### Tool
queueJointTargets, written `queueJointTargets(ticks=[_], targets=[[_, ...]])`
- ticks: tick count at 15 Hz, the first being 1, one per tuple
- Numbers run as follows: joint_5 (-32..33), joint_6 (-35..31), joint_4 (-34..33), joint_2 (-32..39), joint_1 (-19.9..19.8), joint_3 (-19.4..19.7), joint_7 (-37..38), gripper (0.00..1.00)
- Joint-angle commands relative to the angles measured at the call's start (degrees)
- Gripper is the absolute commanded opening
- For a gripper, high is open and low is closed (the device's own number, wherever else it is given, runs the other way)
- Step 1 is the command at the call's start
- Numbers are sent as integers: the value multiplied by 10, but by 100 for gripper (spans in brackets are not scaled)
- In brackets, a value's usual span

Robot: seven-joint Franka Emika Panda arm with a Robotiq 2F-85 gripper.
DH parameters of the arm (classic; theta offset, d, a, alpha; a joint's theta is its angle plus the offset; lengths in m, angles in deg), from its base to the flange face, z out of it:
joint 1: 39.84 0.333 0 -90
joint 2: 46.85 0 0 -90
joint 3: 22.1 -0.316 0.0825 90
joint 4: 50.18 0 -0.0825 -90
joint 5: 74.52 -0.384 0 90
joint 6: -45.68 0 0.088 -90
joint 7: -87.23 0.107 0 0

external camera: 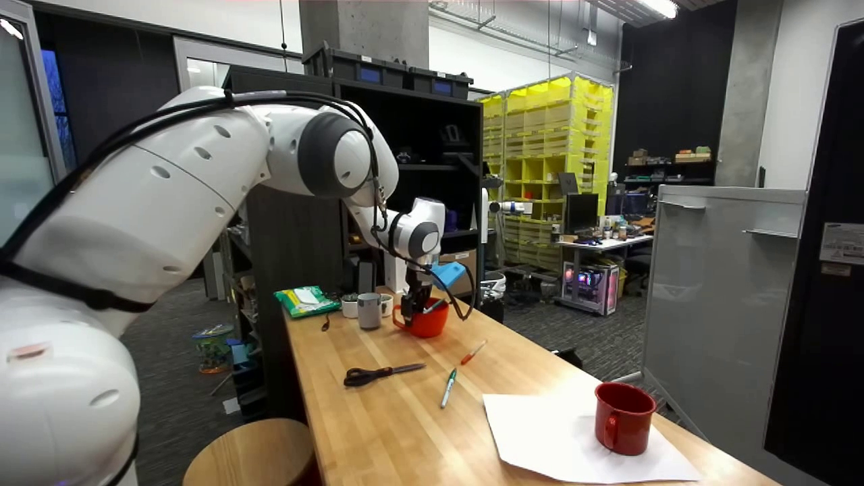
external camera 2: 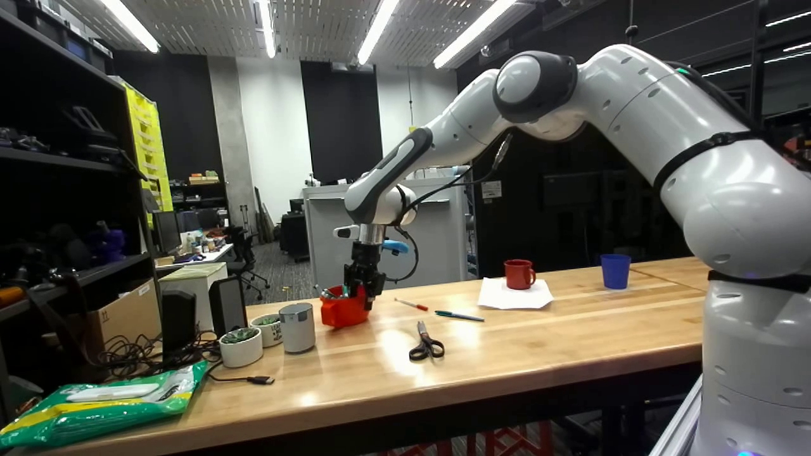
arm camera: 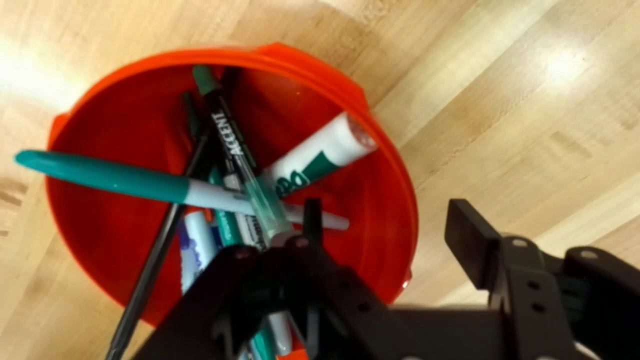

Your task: Pick up the big red mug with pens and move it to the left

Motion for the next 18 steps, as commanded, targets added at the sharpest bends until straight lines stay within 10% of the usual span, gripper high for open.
queueJointTargets(ticks=[1, 9, 18], targets=[[-5, -10, 20, -28, 6, 9, -6, 96], [-2, -68, 82, -105, 5, 29, 18, 100], [4, -130, 225, -226, -8, 115, 254, 100]])
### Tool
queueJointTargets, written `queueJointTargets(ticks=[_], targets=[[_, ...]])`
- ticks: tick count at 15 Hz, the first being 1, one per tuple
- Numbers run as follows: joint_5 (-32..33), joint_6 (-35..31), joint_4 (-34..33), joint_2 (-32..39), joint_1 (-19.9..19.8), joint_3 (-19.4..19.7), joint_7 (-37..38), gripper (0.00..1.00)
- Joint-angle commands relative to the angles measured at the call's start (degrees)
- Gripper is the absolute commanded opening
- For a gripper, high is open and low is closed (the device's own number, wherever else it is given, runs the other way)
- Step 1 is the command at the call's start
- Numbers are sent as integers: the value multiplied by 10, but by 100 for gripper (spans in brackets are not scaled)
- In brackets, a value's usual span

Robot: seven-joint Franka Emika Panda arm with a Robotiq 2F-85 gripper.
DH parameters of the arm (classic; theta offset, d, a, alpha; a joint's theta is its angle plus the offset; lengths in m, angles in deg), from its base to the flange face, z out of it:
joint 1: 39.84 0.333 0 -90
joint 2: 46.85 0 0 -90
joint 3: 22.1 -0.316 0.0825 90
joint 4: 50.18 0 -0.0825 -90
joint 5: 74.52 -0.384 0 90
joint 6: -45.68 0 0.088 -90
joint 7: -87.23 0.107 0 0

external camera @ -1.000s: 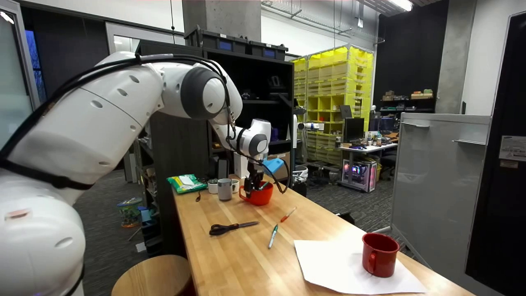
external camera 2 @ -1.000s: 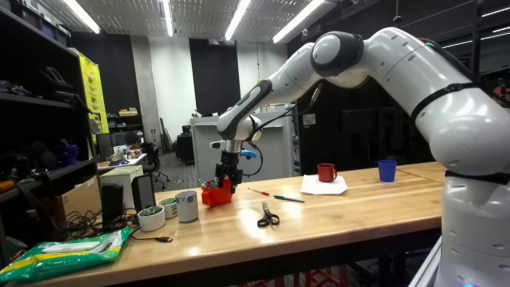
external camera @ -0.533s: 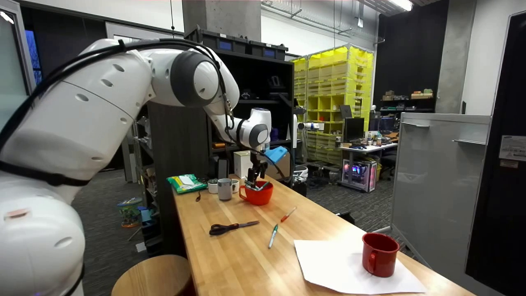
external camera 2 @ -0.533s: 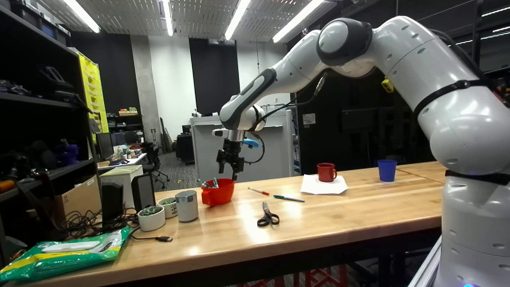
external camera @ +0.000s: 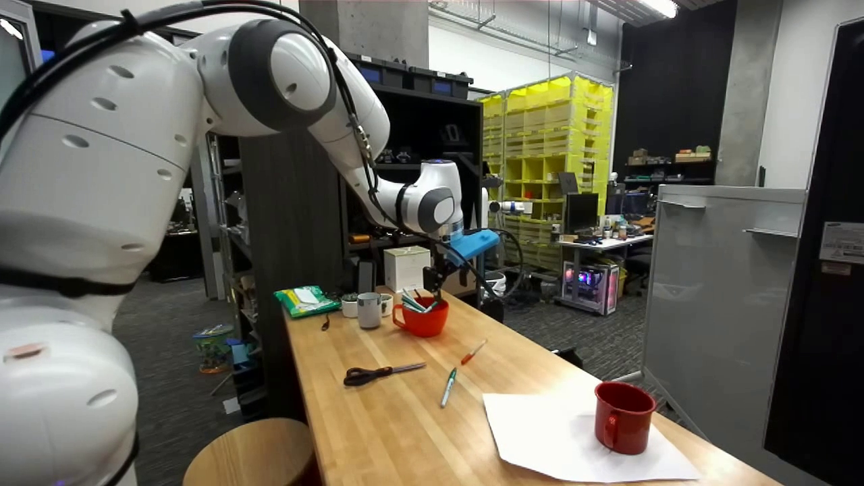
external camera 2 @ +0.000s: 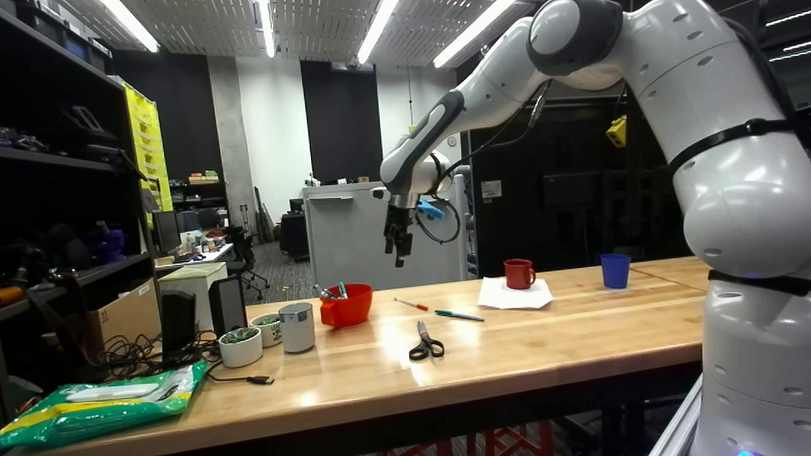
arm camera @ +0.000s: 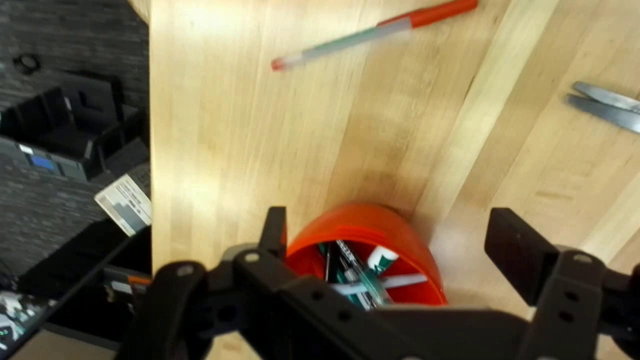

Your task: Pick up the big red mug with pens and move it to the left

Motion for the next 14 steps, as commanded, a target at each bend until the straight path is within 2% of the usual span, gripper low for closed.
queueJointTargets(ticks=[1, 7, 14], targets=[[7, -22, 93, -74, -7, 32, 91, 100], [13, -14, 172, -131, -30, 85, 233, 100], [37, -11, 205, -145, -46, 132, 436, 100]])
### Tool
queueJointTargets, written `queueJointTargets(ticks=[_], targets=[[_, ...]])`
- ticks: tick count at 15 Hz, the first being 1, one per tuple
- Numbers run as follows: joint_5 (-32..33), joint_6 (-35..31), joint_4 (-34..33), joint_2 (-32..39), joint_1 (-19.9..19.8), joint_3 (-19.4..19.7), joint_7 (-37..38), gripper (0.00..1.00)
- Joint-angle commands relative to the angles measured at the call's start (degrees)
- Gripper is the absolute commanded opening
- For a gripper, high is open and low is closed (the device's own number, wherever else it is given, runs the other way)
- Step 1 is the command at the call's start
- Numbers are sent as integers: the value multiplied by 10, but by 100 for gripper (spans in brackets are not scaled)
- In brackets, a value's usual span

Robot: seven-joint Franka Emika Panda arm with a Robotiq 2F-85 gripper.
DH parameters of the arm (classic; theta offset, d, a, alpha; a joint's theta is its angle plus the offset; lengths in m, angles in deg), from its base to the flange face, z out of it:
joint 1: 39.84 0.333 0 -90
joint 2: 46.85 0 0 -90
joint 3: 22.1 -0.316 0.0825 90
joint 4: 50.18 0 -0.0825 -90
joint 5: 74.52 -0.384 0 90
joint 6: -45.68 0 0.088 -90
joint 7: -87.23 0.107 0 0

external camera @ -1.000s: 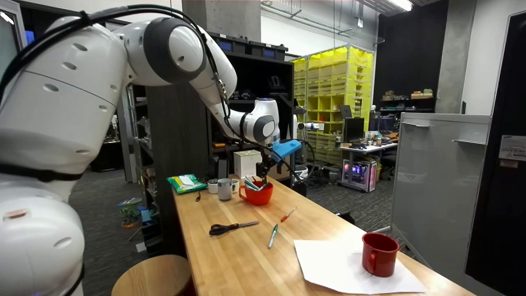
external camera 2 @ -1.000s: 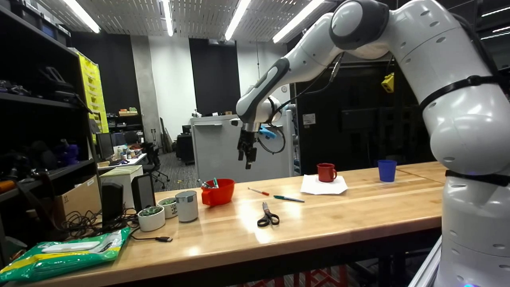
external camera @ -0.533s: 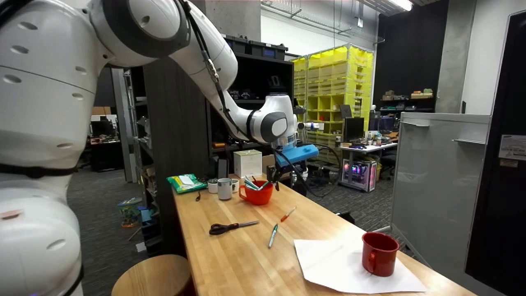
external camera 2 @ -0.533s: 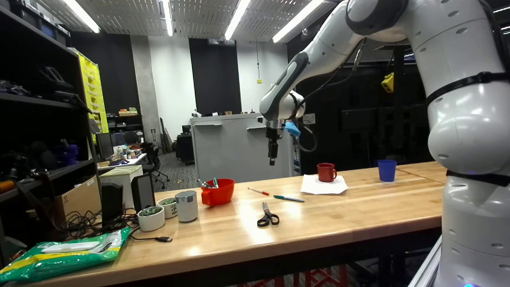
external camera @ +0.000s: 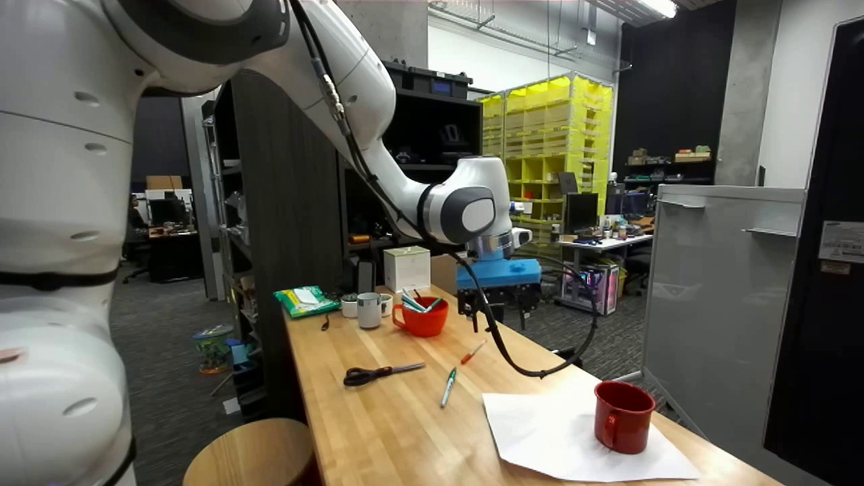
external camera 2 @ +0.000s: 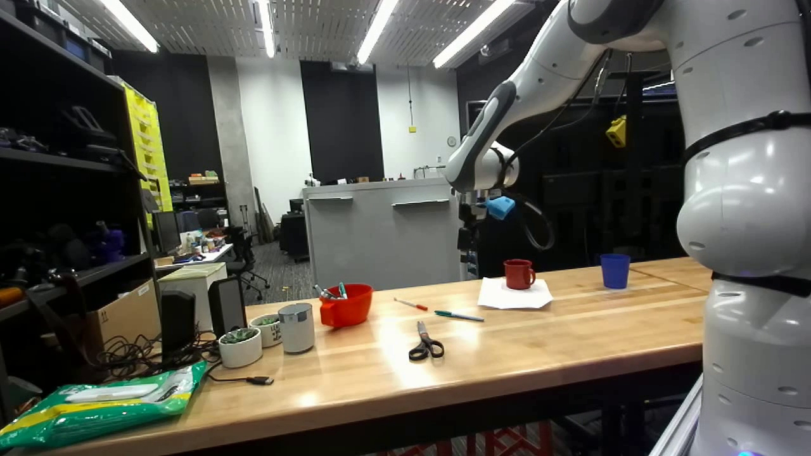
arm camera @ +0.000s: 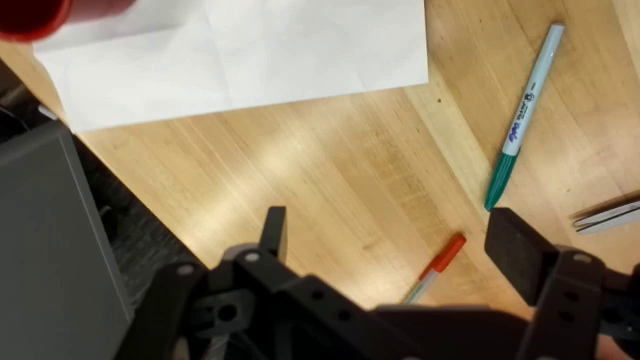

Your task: Pick up the big red mug with pens and move it to the left

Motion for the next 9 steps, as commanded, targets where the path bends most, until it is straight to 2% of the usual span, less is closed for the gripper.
queueJointTargets(ticks=[1, 4, 5, 9], targets=[[43, -7, 27, -22, -1, 19, 128, 100], [106, -9, 32, -25, 4, 39, 259, 100], [77, 0, 10, -4, -8, 22, 194, 100], [83, 0, 10, -2, -8, 23, 203, 100]])
